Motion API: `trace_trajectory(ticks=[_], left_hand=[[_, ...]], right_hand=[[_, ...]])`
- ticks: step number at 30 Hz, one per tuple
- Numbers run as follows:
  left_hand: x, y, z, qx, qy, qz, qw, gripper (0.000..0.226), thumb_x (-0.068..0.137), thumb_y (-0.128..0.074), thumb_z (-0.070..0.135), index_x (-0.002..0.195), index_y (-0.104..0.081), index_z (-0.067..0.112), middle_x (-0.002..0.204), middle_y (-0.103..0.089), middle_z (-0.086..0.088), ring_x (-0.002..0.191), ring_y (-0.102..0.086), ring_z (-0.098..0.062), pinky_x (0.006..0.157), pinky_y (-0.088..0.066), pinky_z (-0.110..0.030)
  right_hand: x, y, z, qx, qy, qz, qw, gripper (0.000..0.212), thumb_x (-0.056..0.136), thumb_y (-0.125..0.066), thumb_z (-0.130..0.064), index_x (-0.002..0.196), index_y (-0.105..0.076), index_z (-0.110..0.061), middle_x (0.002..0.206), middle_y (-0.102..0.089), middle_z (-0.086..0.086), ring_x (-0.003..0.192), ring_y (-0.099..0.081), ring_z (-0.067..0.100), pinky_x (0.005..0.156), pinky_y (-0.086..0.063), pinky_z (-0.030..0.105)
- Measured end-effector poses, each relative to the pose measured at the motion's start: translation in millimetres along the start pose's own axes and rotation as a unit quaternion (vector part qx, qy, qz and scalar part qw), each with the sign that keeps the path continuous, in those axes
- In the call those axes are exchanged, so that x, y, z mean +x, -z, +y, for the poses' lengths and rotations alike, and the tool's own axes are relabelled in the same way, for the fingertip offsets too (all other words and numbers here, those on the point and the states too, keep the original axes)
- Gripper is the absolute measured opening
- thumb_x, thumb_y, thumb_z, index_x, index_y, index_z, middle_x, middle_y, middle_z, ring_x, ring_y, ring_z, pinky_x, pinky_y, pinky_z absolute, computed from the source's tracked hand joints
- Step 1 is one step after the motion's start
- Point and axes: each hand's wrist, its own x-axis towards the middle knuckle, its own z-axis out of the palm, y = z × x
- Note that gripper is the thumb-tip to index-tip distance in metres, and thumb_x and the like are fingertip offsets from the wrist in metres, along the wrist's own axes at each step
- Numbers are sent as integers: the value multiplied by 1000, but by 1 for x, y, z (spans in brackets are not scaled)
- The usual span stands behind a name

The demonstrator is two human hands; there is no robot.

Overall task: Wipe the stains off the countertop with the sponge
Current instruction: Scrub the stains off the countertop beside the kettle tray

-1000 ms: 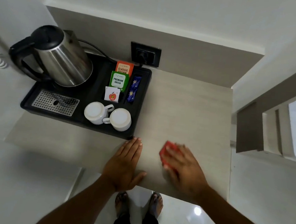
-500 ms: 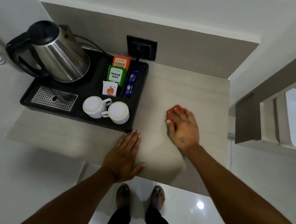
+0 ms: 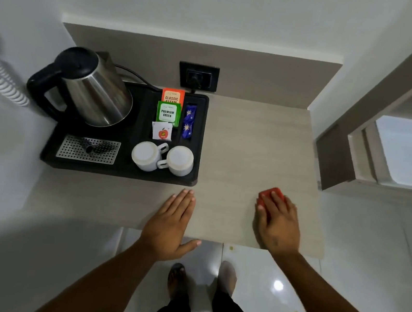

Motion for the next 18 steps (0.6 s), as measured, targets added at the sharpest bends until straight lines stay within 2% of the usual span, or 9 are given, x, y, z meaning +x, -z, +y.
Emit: trace_trajectory(ticks=[2,4,8,12,15,18], left_hand=[[1,1,1,6,6,-9,1000,107,94,-24,81,161,-5,0,171,-1,-19,159,4,-31,128,-15,-51],[2,2,0,4,7,-18,1000,106,94,-18,82,161,-5,0,171,-2,-20,159,3,-31,128,-16,-51],[2,-3,0,22,2,-34,999,106,94,-16,81,162,-2,2,171,3,-19,158,8,-32,128,-10,-50],[4,0,-5,24,-3,-25,999,105,95,-24,80,161,-6,0,171,-2,-20,159,3,-33,128,-12,-51],[15,7,-22,43,-21,-37,998,106,95,-20,80,160,3,-1,170,6,-22,158,11,-33,128,-8,-51],[20,7,-17,42,-52,-48,997,108,94,-13,82,159,7,-1,169,11,-22,157,15,-33,128,-6,-50]], right_hand=[[3,-10,-38,27,-70,27,997,53,98,-32,-47,137,-60,-24,151,-53,9,142,-36,39,119,-29,52],[0,-22,-78,35,-74,16,996,52,99,-33,-49,139,-57,-28,155,-49,7,145,-32,37,120,-25,51],[-33,-50,-123,16,28,-17,999,50,102,-34,-50,145,-51,-29,157,-46,5,148,-33,36,124,-23,52],[-55,-53,-85,-20,87,-33,995,48,104,-33,-47,145,-52,-30,155,-49,2,148,-37,32,125,-23,51],[-43,-37,-37,-3,10,5,1000,47,102,-35,-44,141,-56,-28,151,-54,4,145,-40,30,122,-29,48],[-33,-14,21,21,-139,45,989,54,99,-31,-48,140,-57,-24,151,-54,9,142,-39,37,120,-30,49]])
